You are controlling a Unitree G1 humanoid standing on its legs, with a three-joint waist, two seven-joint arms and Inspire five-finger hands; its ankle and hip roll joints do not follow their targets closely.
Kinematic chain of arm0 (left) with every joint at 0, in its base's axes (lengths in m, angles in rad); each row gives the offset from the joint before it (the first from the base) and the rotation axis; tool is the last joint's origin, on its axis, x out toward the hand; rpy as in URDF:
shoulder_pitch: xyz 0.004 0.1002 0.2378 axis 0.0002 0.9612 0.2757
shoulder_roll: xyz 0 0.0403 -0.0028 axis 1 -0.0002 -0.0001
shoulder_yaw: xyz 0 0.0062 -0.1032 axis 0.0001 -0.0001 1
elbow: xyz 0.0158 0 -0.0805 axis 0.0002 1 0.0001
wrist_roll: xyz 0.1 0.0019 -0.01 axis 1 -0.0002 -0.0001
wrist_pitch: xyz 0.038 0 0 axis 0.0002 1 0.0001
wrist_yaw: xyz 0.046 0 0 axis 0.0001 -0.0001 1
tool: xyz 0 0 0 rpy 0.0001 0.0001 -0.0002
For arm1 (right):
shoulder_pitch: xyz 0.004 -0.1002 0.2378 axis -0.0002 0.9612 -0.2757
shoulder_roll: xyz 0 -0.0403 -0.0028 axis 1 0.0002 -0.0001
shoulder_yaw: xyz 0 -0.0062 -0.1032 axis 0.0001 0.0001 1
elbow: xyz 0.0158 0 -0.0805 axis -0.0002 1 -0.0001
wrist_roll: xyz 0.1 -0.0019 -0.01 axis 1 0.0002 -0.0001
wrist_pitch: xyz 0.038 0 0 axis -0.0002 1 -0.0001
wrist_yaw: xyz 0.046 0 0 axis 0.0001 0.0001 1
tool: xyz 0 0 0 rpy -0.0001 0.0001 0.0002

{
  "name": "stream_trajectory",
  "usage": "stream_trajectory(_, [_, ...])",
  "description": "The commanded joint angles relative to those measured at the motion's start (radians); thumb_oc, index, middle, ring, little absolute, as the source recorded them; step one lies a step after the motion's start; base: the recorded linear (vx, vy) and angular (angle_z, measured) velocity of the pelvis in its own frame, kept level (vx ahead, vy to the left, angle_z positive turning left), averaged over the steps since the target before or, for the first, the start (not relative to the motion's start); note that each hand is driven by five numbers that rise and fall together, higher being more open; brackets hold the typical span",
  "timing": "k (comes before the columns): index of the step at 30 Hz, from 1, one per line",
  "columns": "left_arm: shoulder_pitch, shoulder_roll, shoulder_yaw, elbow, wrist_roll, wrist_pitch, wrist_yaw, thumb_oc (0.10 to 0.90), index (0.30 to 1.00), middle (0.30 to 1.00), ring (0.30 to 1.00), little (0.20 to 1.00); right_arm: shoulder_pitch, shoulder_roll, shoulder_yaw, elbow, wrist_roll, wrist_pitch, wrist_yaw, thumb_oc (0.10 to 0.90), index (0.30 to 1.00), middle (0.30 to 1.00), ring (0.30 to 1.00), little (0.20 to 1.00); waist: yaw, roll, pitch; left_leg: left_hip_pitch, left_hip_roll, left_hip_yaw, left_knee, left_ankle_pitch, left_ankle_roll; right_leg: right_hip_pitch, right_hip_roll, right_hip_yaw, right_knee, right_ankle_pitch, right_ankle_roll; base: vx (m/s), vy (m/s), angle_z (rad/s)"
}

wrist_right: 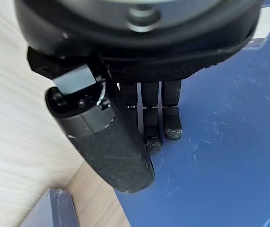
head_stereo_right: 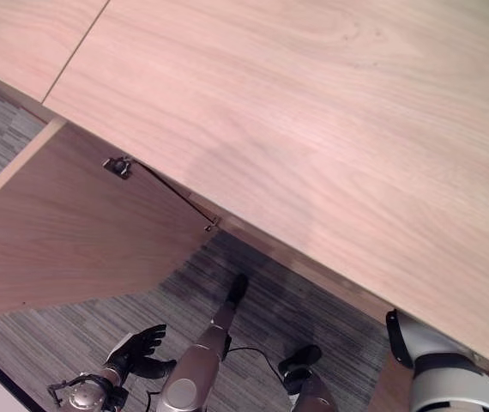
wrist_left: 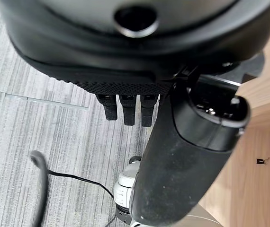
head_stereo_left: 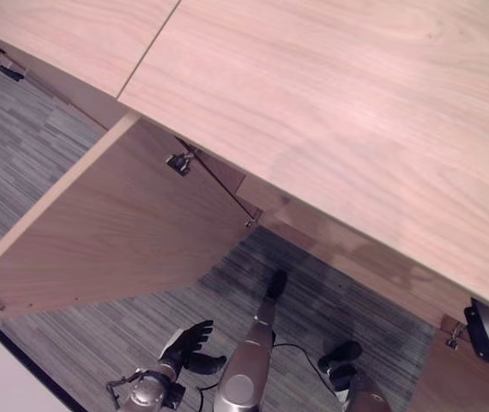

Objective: Put the empty folder in the office cabinet

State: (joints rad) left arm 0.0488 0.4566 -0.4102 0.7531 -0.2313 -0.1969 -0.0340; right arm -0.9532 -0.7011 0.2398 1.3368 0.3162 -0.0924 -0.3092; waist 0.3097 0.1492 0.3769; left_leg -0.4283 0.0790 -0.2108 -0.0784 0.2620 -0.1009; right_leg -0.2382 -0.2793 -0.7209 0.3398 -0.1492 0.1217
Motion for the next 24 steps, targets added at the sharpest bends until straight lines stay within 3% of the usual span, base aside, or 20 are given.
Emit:
stream_trajectory(1, [-0.031,0.061,-0.066,-0.004,-0.031,-0.023,-0.003,0.800,0.900,0.900,0.900,0.900,-0.030,-0.140,0.063,-0.004,-0.013,0.006,-0.020,0.400,0.300,0.300,0.300,0.300,0.032,0.011,0.009,0.042,0.054,-0.010,-0.009,-0.114,-0.062,-0.057,-0.010,0.085,-0.005,-0.016,0.060,-0.01,-0.012,0.03])
stream_trajectory(6, [-0.040,0.075,-0.073,-0.013,-0.036,-0.022,-0.015,0.800,0.900,0.900,0.900,0.900,-0.074,-0.194,0.057,0.028,0.005,0.008,-0.026,0.400,0.300,0.300,0.300,0.300,0.037,0.022,0.006,0.025,0.048,-0.014,-0.009,-0.113,-0.063,-0.087,-0.024,0.084,0.017,-0.021,0.062,-0.01,-0.012,0.08])
stream_trajectory(13, [-0.019,0.072,-0.066,0.001,-0.038,-0.015,-0.030,0.800,0.900,0.900,0.900,0.900,-0.081,-0.205,0.037,-0.010,0.049,-0.010,-0.036,0.400,0.300,0.300,0.300,0.300,0.023,0.004,-0.025,0.053,0.048,-0.011,-0.009,-0.124,-0.065,-0.040,-0.017,0.092,-0.003,-0.024,0.059,0.02,-0.002,0.01])
stream_trajectory(19, [-0.003,0.057,-0.044,0.053,-0.024,-0.007,-0.038,0.800,0.900,0.900,0.900,0.900,-0.046,-0.140,0.022,-0.078,0.078,-0.030,-0.028,0.400,0.300,0.300,0.300,0.300,0.001,-0.040,-0.056,0.115,0.059,0.008,-0.006,-0.143,-0.067,0.032,0.002,0.106,-0.035,-0.017,0.056,0.01,0.003,0.00])
stream_trajectory(20, [0.006,0.048,-0.019,0.085,-0.019,-0.002,-0.038,0.800,0.900,0.900,0.900,0.900,-0.003,-0.083,-0.001,-0.128,0.094,-0.045,-0.023,0.400,0.300,0.300,0.300,0.300,-0.014,-0.067,-0.079,0.155,0.064,0.020,-0.004,-0.153,-0.069,0.084,0.012,0.106,-0.060,-0.009,0.056,0.06,0.024,0.05])
stream_trajectory(24, [0.026,0.041,0.012,0.090,-0.021,0.002,-0.039,0.800,0.900,0.900,0.900,0.900,0.059,-0.033,-0.017,-0.189,0.090,-0.059,-0.009,0.400,0.300,0.300,0.300,0.300,-0.029,-0.089,-0.107,0.195,0.067,0.026,-0.004,-0.161,-0.071,0.141,0.021,0.103,-0.091,0.001,0.059,0.04,0.025,0.03])
